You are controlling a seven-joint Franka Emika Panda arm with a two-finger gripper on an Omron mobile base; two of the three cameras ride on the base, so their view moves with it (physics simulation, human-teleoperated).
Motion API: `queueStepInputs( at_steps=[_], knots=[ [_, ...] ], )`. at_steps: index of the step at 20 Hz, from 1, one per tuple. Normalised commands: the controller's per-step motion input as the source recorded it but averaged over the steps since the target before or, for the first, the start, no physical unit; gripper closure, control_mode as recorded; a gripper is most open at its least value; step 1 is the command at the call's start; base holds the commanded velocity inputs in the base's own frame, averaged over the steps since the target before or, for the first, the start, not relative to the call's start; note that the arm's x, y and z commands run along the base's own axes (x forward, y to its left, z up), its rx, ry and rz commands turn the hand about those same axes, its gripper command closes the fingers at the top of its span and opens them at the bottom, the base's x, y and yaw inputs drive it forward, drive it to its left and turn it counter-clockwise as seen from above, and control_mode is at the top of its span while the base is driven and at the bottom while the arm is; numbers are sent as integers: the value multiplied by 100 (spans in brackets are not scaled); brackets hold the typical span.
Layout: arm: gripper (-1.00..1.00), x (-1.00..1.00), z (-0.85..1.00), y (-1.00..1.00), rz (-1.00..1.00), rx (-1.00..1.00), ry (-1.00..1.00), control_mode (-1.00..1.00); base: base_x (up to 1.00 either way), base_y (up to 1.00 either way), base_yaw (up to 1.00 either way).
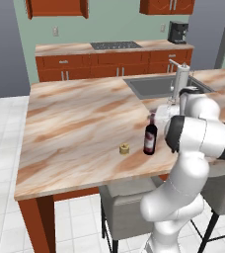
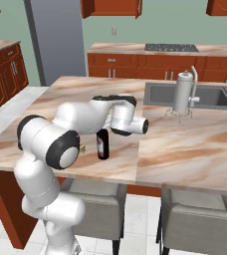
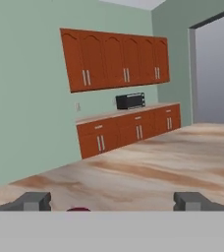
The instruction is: Get the candle and the wine from the cabinet and move them to the dining counter.
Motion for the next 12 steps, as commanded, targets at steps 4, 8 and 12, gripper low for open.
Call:
queueStepInputs(
  at_steps=[4,8,12],
  knots=[
    [-100,-29,50,-6,0,0,0,-100,0,0,0],
    [-100,-46,51,-2,0,0,0,-100,0,0,0],
    [-100,-59,59,1,0,0,0,-100,0,0,0]
  ],
)
